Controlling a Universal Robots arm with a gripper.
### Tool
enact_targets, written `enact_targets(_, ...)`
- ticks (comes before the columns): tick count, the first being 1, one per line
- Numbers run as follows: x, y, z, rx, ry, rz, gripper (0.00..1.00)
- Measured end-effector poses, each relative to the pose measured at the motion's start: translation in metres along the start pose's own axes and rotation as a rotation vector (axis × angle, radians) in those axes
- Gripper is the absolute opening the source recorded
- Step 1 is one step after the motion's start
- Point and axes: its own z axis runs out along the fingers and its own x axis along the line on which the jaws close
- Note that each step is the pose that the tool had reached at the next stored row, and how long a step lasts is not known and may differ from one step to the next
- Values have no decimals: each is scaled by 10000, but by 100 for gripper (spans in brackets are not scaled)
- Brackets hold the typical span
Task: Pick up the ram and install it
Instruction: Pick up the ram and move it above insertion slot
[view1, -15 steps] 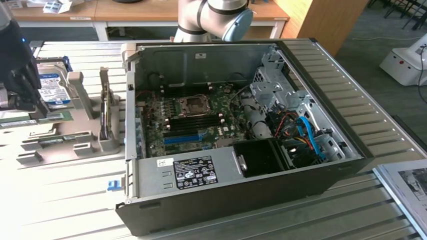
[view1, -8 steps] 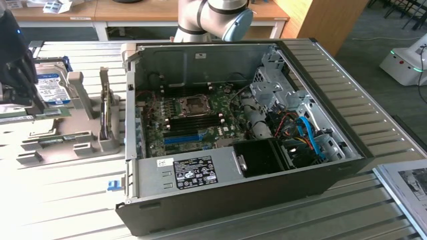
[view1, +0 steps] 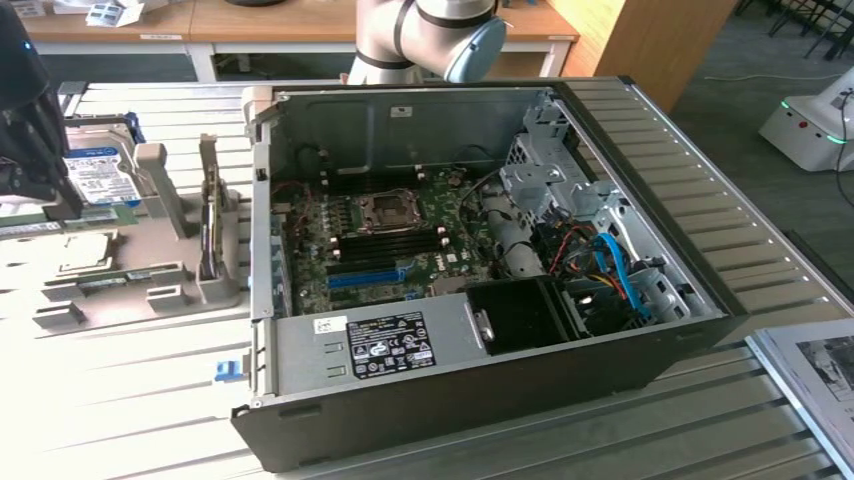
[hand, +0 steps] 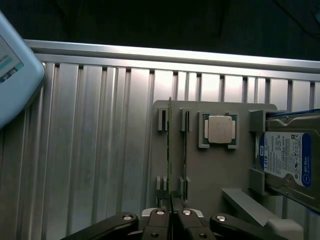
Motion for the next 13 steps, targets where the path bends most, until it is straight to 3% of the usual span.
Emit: enact_targets(13, -4, 5, -204, 0, -1, 0, 12)
